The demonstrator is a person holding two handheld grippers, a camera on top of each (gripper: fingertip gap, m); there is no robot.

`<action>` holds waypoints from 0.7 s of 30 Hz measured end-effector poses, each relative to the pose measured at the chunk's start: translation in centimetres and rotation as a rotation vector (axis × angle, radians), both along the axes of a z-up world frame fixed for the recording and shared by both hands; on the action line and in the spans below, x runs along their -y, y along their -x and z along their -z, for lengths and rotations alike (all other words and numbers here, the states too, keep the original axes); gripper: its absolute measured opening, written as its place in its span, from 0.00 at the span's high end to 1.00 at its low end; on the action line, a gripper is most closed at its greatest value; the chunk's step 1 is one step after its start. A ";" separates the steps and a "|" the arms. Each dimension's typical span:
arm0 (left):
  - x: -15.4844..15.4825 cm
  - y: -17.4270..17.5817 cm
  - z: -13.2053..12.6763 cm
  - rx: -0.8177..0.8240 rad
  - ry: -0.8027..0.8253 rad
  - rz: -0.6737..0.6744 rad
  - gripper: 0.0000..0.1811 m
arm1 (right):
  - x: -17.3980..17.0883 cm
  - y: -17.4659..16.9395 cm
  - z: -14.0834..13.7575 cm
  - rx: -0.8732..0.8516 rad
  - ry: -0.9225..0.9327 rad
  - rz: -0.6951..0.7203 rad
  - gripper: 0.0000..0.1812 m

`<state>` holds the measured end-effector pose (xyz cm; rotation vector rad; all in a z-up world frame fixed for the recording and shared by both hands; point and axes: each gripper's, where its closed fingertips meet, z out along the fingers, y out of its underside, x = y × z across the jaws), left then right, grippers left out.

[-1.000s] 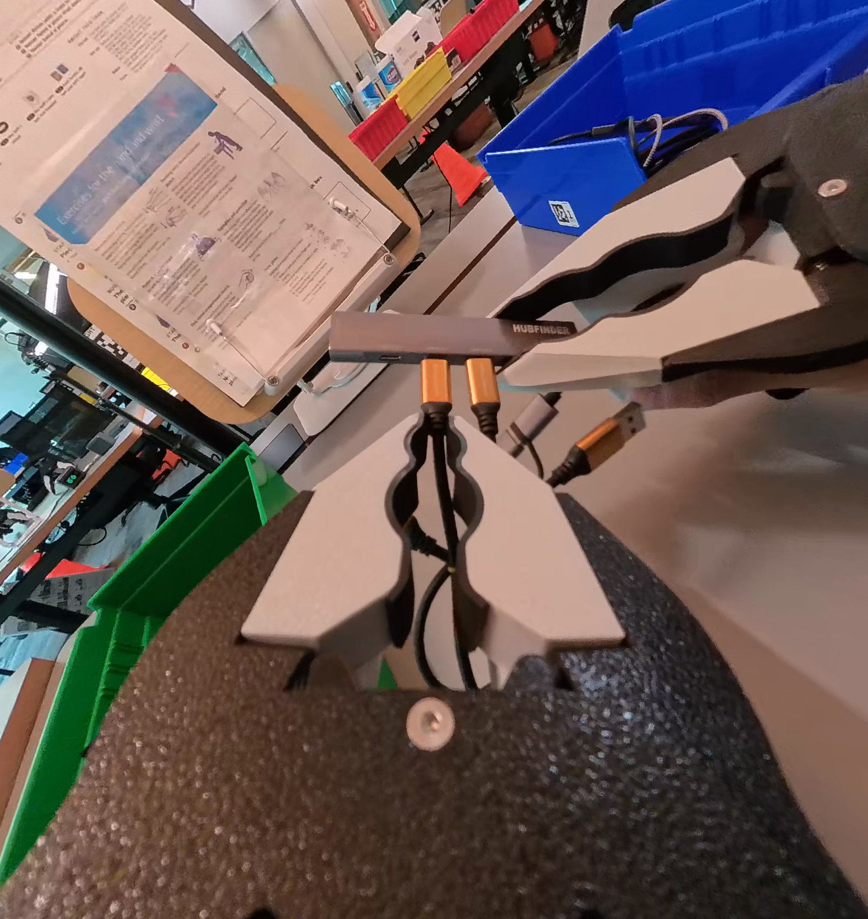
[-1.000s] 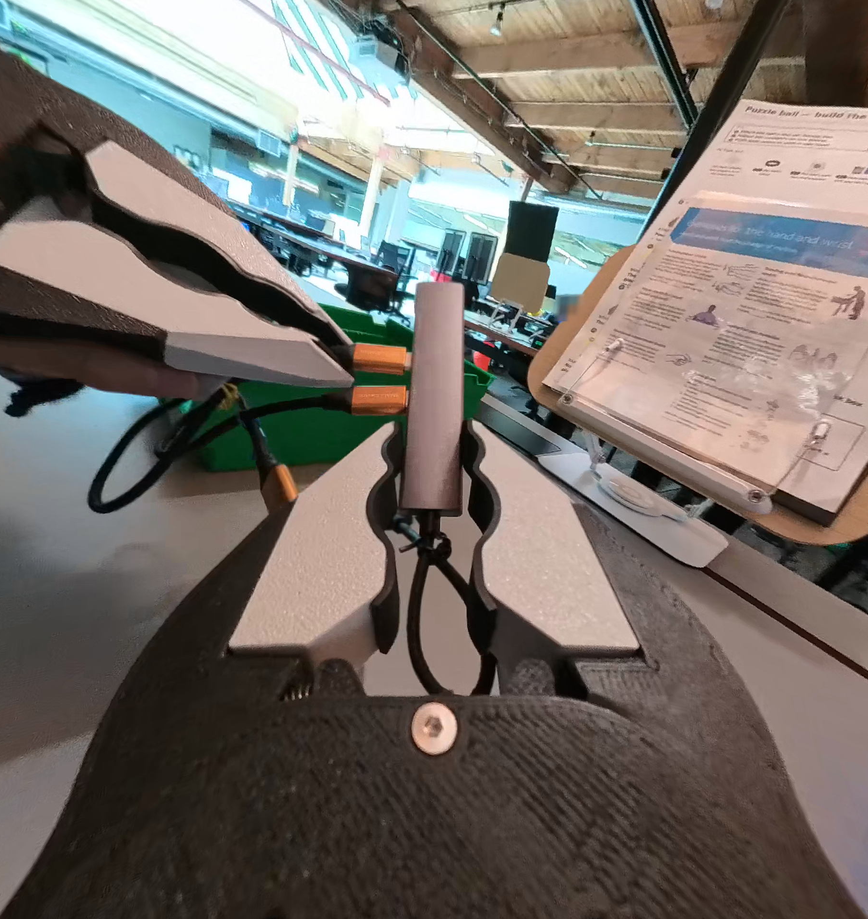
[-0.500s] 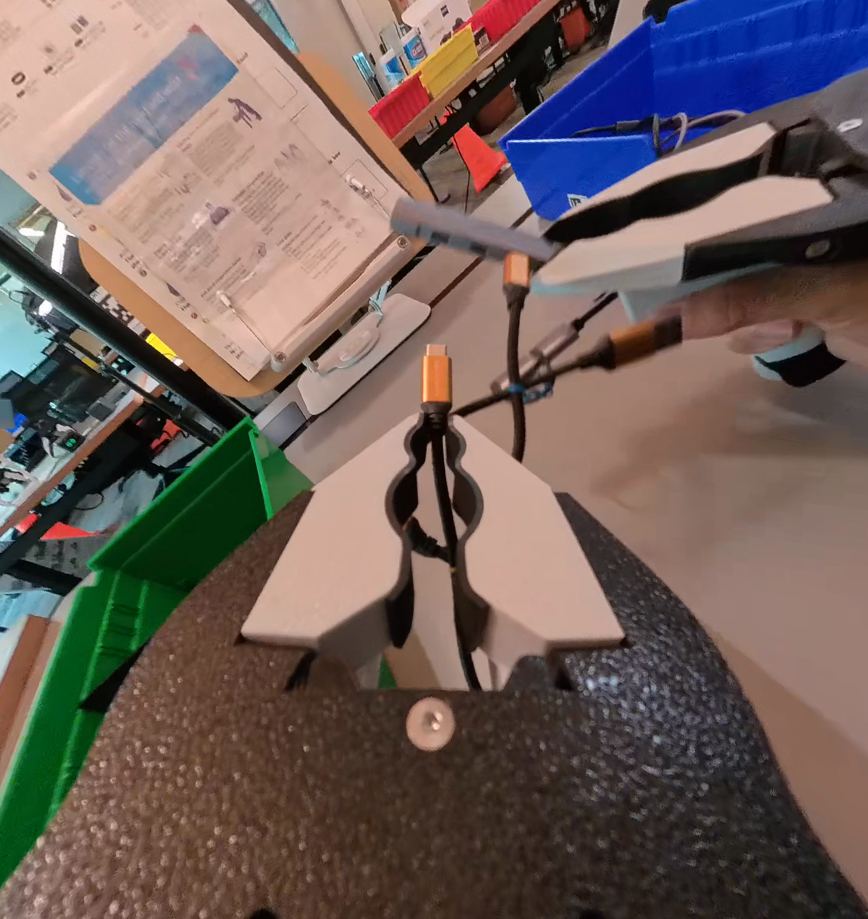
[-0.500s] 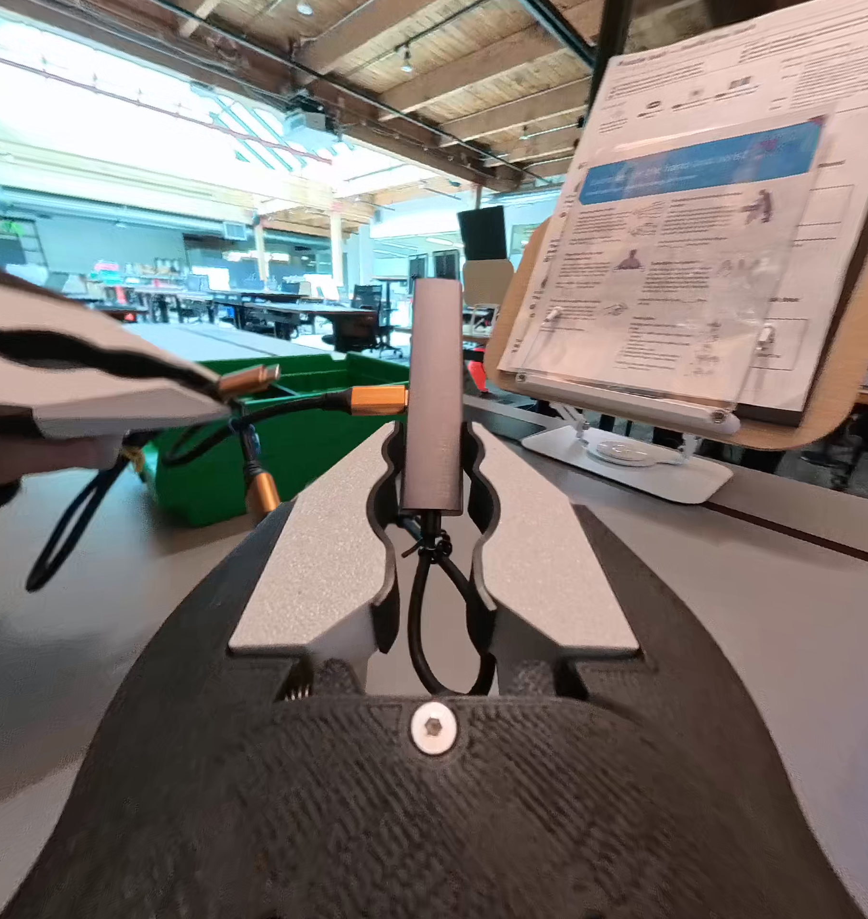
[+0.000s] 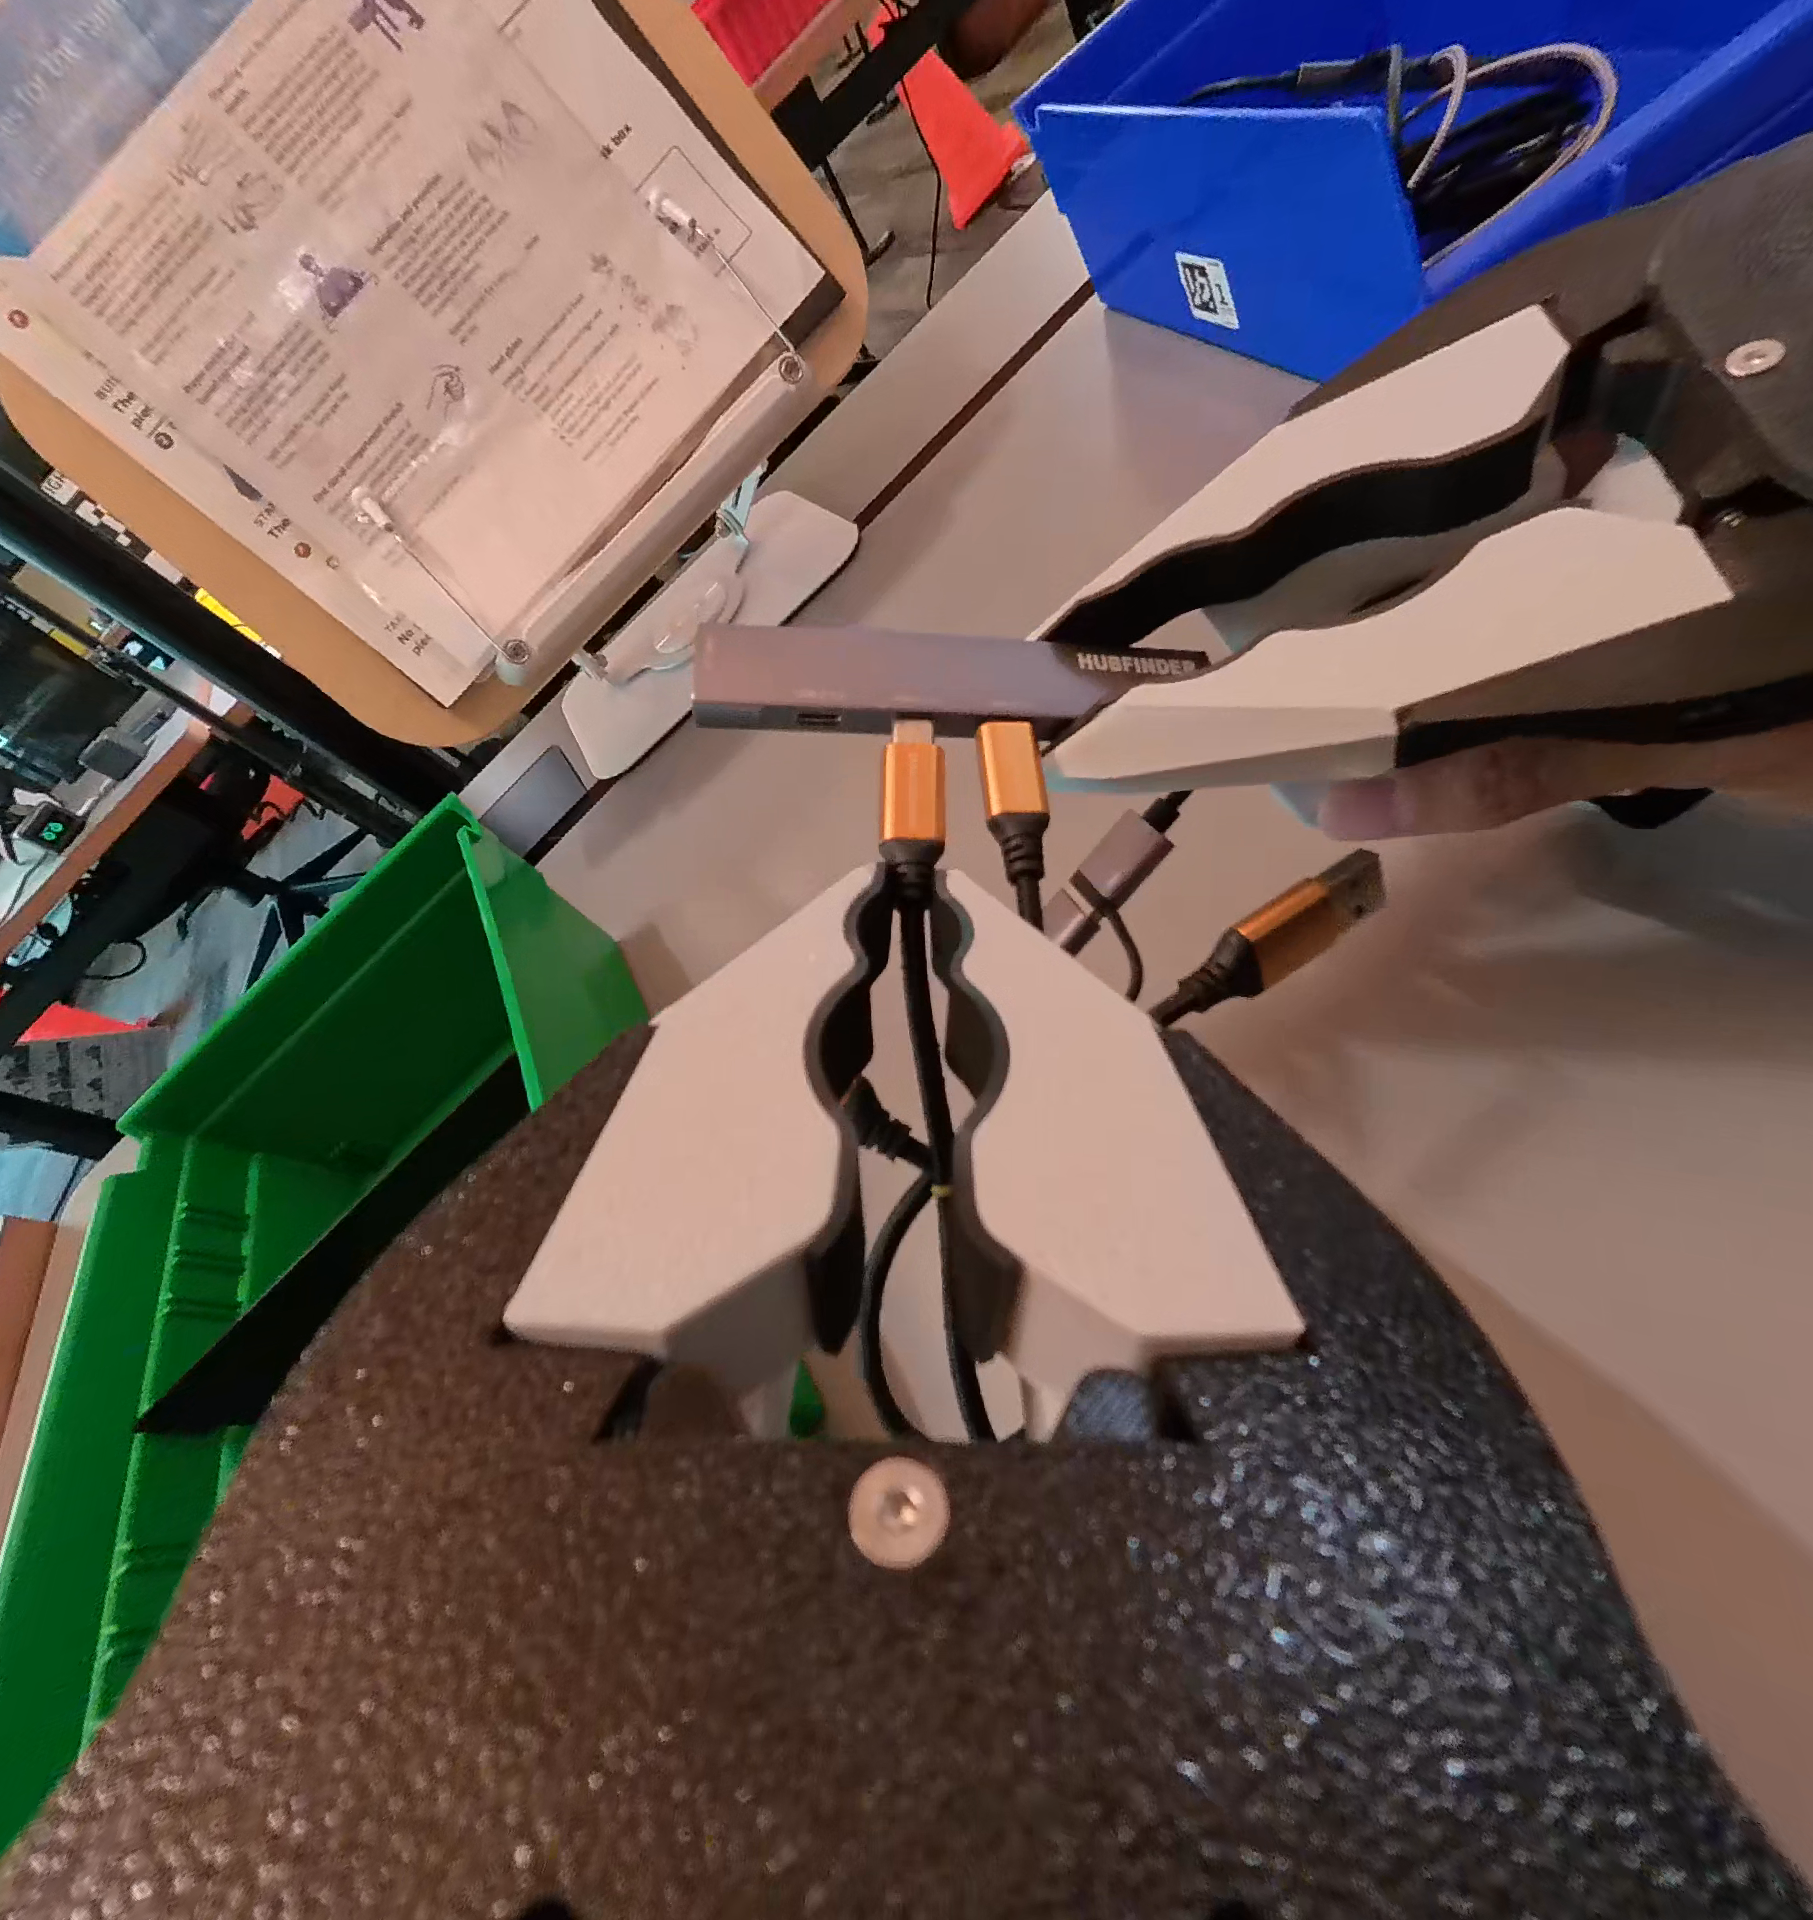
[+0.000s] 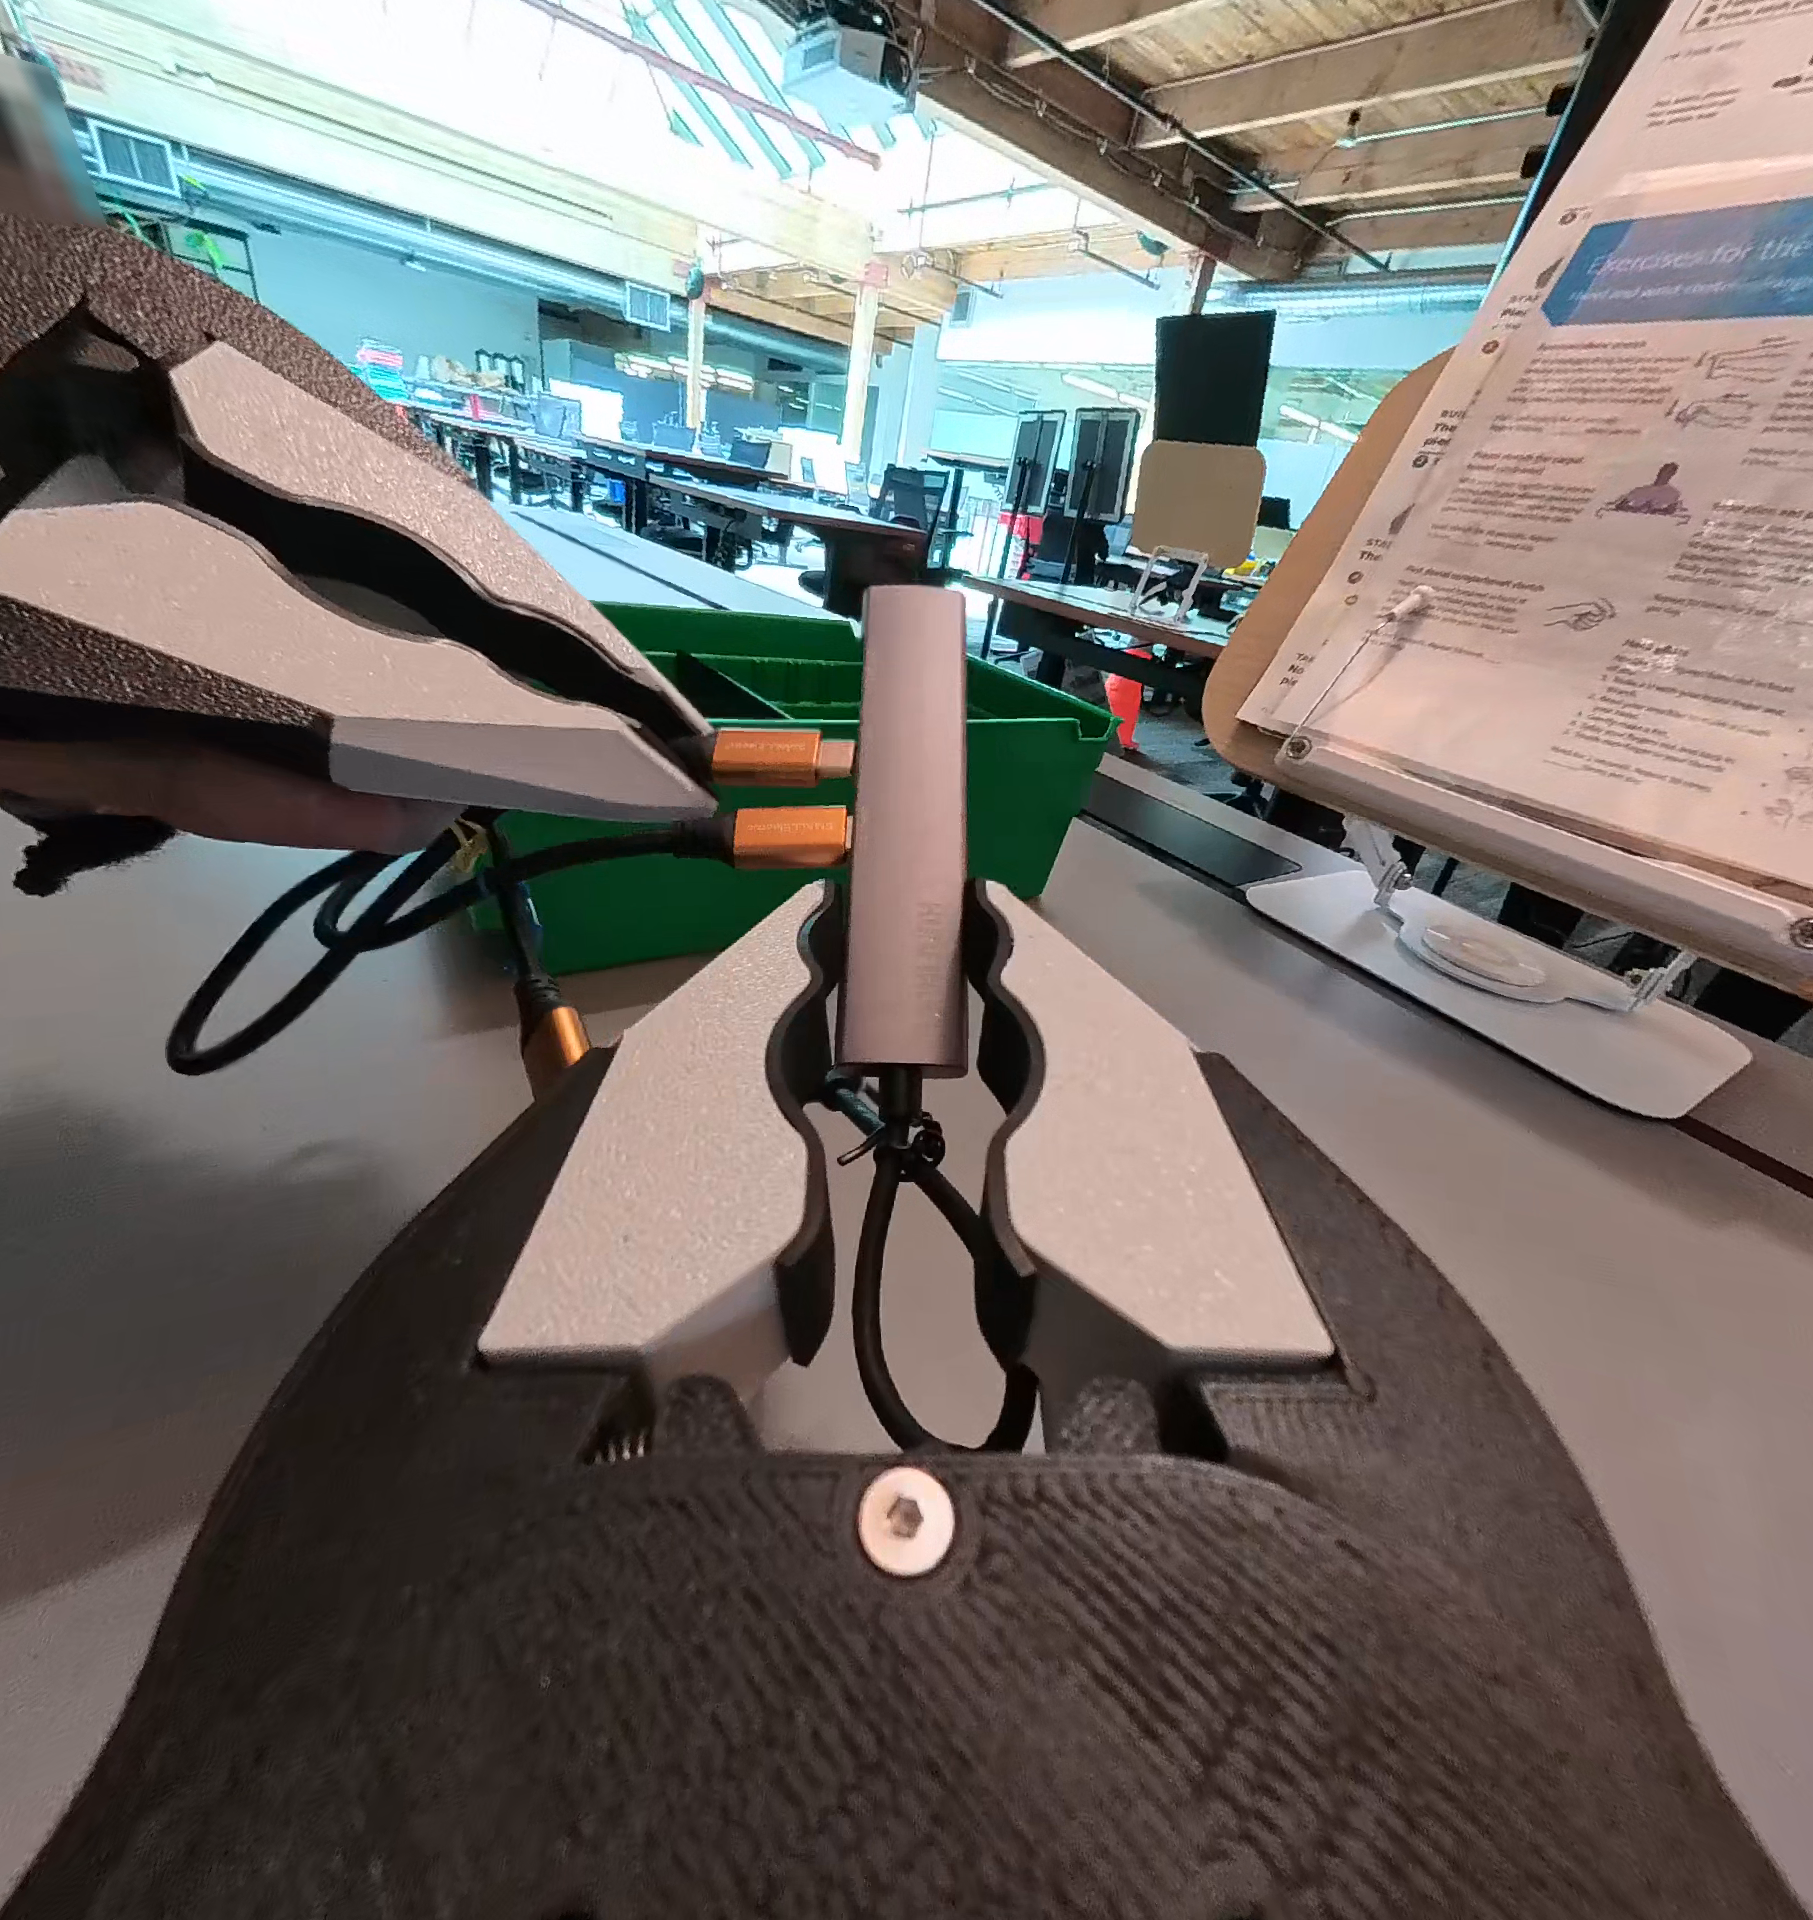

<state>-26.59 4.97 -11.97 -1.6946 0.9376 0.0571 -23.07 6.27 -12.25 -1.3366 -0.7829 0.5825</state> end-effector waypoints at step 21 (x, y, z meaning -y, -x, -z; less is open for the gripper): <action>-0.2 0.3 0.3 -0.096 -0.057 0.007 0.98 | 0.6 0.6 0.5 0.164 -0.103 0.027 0.87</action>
